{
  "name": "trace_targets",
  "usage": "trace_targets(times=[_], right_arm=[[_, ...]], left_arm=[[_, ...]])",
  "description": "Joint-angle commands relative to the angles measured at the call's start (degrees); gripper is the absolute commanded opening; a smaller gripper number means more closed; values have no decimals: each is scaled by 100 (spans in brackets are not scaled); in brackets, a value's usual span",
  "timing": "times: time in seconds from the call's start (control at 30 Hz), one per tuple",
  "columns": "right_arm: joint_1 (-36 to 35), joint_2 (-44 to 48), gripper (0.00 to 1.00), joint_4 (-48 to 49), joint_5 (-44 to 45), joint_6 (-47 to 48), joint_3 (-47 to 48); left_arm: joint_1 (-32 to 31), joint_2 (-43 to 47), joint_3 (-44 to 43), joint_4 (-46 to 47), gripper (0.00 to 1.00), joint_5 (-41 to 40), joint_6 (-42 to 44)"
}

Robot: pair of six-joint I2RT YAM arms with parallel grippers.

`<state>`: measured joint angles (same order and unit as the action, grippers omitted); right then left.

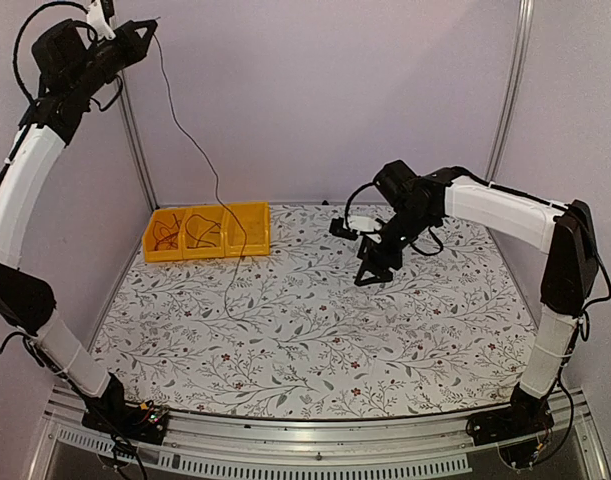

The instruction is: Untangle the cables

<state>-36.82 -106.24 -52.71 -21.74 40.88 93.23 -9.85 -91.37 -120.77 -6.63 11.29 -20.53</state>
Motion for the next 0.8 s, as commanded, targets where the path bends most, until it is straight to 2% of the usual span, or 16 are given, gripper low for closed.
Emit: trace_targets(times=[0.0,0.13,0.27,0.4,0.53,0.63,0.77], right_arm=[[-165,-2,82,-80,-65,-63,-80],[-301,-43,82,-82,-15,-48,-112],[-397,-126,82,-79,-32,-54,-95],[-451,-240,82,-62,-75,-67,-53],[-484,-321,82,-50,-126,-88,-24],[-497,-336,82,-35,-125,-98,-55],[-501,-303,82,6,-92,-98,-120]], left_arm=[[-269,110,275,-1851,0,-713,809],[-481,128,300,-2870,0,-1714,1150],[-499,189,582,-2744,0,-2147,1453],[-494,-87,421,-2097,0,-2292,1704],[-498,-492,127,-810,0,-2666,2309],[-488,-1054,-662,-98,0,-2616,2668],[-439,-1732,-1624,859,0,-2282,2572]])
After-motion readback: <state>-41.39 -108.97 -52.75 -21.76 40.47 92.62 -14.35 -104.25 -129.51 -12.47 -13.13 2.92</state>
